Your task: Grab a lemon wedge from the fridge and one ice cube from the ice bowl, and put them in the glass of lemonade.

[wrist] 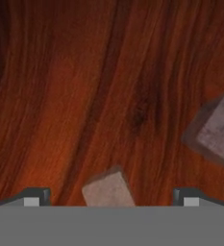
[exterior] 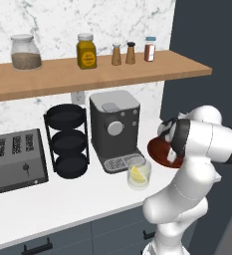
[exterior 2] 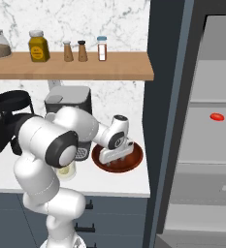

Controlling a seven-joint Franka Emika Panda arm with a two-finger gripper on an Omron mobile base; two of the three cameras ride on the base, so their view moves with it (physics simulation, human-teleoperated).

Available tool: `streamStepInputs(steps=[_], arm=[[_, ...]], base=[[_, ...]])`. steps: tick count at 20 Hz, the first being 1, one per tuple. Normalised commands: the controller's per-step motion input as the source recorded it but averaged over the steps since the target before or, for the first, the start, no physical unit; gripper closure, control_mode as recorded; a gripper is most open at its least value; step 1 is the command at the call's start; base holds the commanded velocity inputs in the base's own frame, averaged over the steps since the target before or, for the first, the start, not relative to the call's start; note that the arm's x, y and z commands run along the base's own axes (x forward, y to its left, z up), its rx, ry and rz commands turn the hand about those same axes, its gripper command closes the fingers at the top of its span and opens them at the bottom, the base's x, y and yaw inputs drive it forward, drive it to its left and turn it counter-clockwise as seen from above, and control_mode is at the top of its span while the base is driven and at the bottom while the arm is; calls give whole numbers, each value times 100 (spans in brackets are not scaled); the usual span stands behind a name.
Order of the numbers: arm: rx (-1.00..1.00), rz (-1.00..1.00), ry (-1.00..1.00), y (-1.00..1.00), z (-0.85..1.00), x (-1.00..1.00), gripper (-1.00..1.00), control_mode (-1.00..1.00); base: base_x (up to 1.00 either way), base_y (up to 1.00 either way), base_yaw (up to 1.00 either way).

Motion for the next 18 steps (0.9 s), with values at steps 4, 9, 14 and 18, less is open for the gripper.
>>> streamStepInputs(steps=[4,9,14,18], arm=[[0,0,0,0,-5,8,-100,-100],[0,0,0,0,-28,1,-100,-100],[0,0,0,0,-15,0,-100,-100],[0,0,0,0,0,0,-100,-100]], base=[[0,0,0],[0,0,0],[0,0,0],[0,0,0]])
